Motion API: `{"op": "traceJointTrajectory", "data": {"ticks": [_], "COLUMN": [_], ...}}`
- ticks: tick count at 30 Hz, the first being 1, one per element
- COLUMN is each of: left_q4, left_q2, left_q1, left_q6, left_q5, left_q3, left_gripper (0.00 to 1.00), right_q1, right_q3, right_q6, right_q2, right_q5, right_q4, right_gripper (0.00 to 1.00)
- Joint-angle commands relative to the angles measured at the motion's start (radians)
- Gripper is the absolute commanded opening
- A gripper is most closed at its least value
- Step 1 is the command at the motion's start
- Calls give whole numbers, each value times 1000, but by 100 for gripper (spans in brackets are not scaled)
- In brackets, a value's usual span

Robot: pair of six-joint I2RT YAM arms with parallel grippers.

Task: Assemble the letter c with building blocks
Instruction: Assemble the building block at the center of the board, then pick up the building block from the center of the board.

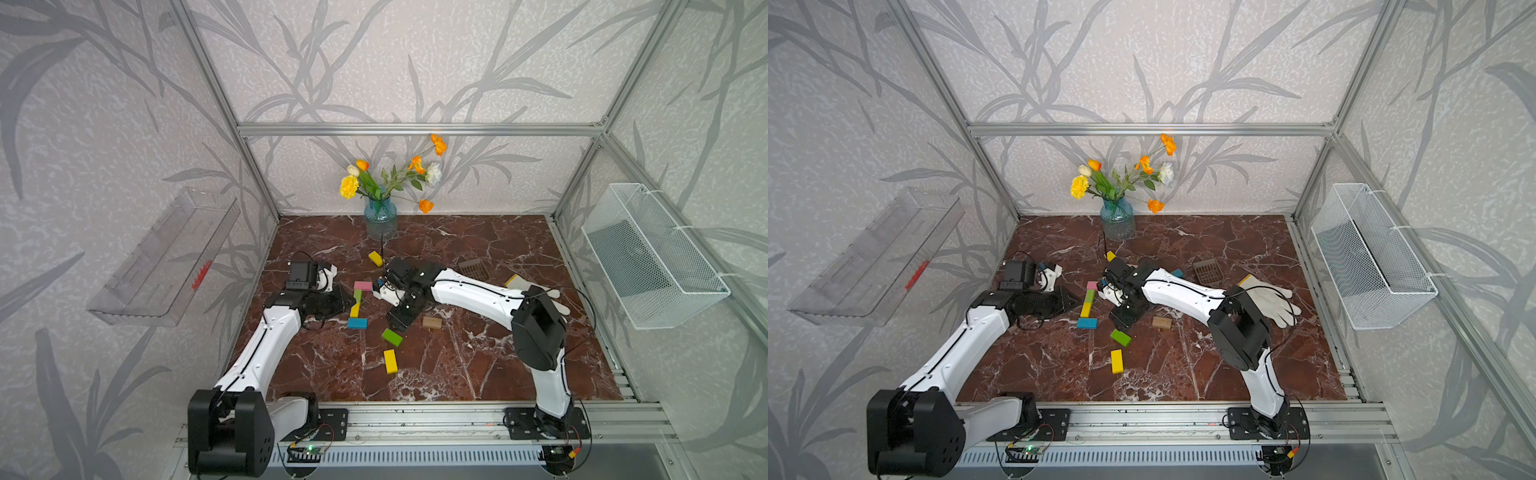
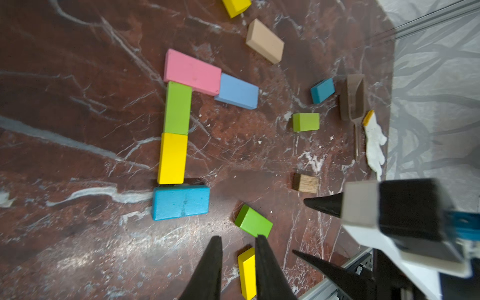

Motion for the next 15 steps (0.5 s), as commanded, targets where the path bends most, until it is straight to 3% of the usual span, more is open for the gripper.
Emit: {"op": "traceJointTrajectory", "data": {"ticks": [1, 7, 15], "left_q4": [88, 43, -37], "left_q2": [-44, -43, -57], "left_q1": [4, 4, 5], "left_q6": [4, 20, -13], "left_q5": [46, 31, -25], "left_q3": [-33, -22, -39], "left_gripper": [25, 25, 24], "right_q1": [20, 49, 76], "right_q3": [-14, 9, 11], "right_q6": [88, 121, 135], "right_q2": [-26, 13, 52], "right_q5": [13, 56, 80], "right_q4": [-33, -51, -29], "right_gripper": [61, 67, 68]}}
